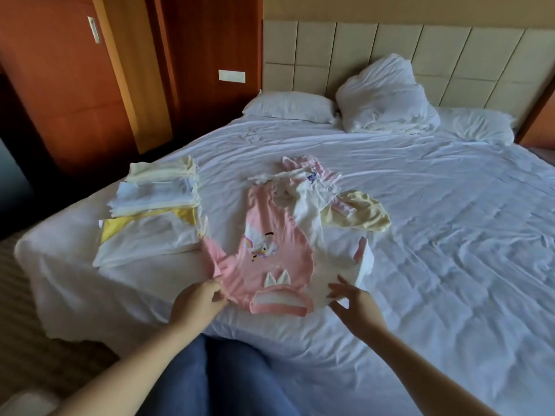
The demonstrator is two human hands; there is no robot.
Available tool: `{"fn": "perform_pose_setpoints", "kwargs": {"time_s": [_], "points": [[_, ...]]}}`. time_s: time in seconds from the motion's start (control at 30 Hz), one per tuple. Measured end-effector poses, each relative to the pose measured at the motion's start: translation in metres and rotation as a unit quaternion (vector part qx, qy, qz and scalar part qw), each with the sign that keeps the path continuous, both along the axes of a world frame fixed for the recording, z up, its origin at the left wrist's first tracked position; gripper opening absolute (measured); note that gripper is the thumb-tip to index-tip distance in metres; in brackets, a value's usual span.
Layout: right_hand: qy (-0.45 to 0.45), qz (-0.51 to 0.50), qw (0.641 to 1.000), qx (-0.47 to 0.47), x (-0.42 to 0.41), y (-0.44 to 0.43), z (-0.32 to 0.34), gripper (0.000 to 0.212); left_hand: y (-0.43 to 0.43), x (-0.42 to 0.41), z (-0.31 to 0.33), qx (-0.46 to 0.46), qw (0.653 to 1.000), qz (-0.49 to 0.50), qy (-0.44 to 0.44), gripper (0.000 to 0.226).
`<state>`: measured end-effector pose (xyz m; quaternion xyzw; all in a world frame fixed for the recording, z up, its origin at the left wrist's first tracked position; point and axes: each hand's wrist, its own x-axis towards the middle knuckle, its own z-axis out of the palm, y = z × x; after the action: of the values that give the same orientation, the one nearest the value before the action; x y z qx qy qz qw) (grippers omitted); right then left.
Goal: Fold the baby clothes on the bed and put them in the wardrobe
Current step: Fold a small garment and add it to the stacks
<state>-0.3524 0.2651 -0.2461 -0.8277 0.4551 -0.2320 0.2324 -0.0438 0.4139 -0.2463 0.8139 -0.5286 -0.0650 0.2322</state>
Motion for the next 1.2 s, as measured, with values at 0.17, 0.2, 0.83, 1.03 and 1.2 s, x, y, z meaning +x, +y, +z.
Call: {"fn": "perform_pose_setpoints", "kwargs": {"time_s": [0.17, 0.2, 0.83, 1.03, 1.2], "points": [[0.034, 0.021, 0.999, -0.008, -0.01, 0.005, -0.018, 0.016, 0.005, -0.002, -0.01, 0.031, 0.998, -0.022, -0.041, 0.011], [0.042, 0.032, 0.999, -0.007, -0.011, 0.005, -0.022, 0.015, 0.004, -0.001, -0.012, 0.029, 0.998, -0.033, -0.046, 0.01], [0.097, 0.064, 0.993, 0.022, -0.005, -0.01, 0.016, 0.017, -0.074, -0.144, -0.003, -0.02, 0.972, -0.236, -0.008, 0.025], [0.255, 0.074, 0.962, -0.059, -0.013, -0.026, 0.03, 0.022, -0.079, -0.136, 0.016, -0.016, 0.979, -0.194, 0.051, 0.017], [0.32, 0.017, 0.942, -0.105, -0.032, -0.043, 0.037, 0.023, -0.082, -0.13, 0.02, -0.004, 0.982, -0.184, 0.05, 0.007]]}}
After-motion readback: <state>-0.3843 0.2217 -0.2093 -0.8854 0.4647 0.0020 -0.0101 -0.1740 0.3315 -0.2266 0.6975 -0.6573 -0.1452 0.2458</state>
